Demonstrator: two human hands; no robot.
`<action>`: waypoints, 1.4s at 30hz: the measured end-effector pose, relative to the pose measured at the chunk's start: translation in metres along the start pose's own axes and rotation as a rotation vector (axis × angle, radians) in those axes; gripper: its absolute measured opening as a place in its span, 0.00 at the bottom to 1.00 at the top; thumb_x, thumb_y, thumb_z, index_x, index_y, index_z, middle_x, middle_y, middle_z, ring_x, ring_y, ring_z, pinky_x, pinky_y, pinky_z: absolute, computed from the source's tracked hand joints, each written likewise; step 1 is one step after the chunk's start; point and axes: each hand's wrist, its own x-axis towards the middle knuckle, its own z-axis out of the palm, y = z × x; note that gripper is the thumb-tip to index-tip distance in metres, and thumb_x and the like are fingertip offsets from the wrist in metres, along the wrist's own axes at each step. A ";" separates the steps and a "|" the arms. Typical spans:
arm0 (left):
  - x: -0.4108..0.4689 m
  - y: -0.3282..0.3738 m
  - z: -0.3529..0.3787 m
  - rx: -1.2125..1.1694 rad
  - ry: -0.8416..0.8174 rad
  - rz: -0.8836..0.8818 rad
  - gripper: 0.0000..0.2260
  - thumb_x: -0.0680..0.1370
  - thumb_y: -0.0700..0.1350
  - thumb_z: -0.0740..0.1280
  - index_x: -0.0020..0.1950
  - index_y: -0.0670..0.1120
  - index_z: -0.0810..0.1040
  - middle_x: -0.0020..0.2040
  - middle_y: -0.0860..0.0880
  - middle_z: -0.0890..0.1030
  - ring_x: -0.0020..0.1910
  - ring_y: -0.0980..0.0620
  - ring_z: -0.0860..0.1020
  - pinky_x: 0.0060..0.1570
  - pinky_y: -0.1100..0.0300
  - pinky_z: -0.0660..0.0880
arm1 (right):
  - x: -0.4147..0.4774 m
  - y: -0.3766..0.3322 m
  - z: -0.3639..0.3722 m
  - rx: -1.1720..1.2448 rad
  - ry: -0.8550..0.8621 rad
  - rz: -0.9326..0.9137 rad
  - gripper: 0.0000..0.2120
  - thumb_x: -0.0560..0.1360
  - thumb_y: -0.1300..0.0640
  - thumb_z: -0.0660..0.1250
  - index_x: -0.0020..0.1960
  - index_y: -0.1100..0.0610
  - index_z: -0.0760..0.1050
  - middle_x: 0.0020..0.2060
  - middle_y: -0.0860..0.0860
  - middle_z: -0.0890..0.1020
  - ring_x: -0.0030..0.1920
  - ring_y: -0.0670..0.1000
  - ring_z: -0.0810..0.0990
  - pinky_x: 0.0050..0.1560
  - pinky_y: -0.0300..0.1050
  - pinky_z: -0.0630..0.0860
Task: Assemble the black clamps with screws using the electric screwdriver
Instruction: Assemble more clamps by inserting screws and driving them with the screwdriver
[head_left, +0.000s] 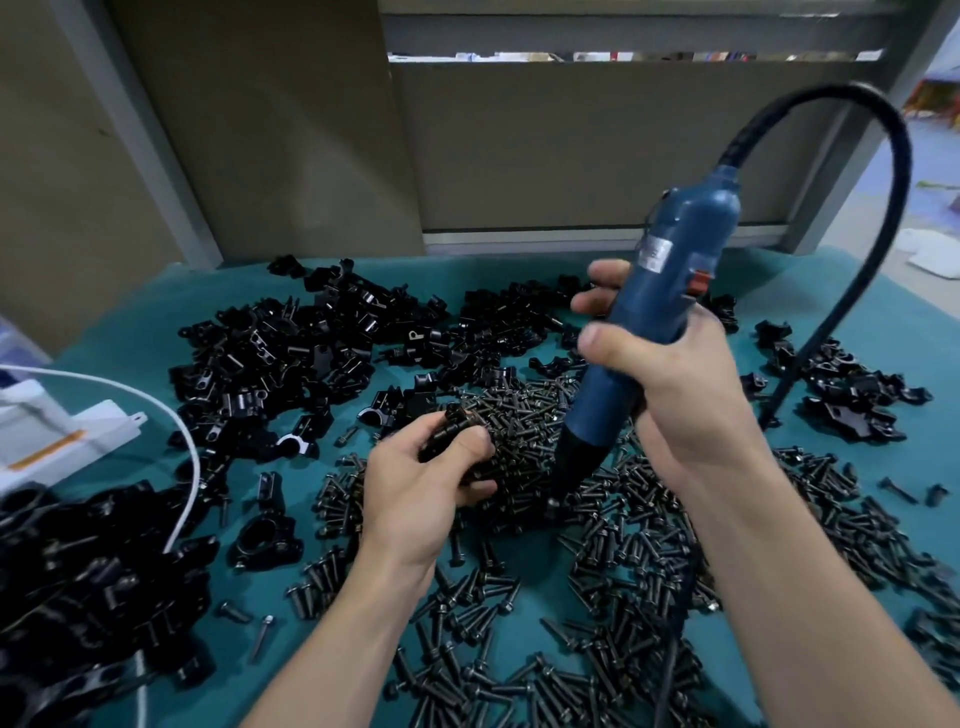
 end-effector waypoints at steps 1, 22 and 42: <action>0.000 -0.001 0.000 0.021 0.002 0.007 0.06 0.78 0.38 0.75 0.44 0.48 0.88 0.44 0.45 0.87 0.45 0.48 0.87 0.38 0.55 0.83 | -0.003 0.001 0.000 -0.013 -0.047 -0.023 0.16 0.67 0.64 0.73 0.54 0.54 0.81 0.47 0.53 0.86 0.48 0.51 0.84 0.50 0.44 0.81; -0.004 -0.010 0.001 0.414 -0.007 0.006 0.20 0.76 0.45 0.79 0.67 0.51 0.80 0.57 0.45 0.85 0.39 0.54 0.87 0.52 0.47 0.84 | 0.025 0.031 -0.026 0.964 0.561 0.239 0.05 0.72 0.67 0.62 0.43 0.58 0.68 0.30 0.53 0.74 0.26 0.50 0.70 0.35 0.42 0.75; -0.009 -0.003 -0.001 0.445 -0.008 0.040 0.12 0.75 0.43 0.80 0.56 0.54 0.85 0.39 0.58 0.87 0.40 0.58 0.87 0.54 0.52 0.82 | 0.021 0.035 -0.009 0.957 0.517 0.236 0.07 0.73 0.69 0.61 0.44 0.58 0.67 0.30 0.53 0.74 0.26 0.50 0.70 0.34 0.43 0.76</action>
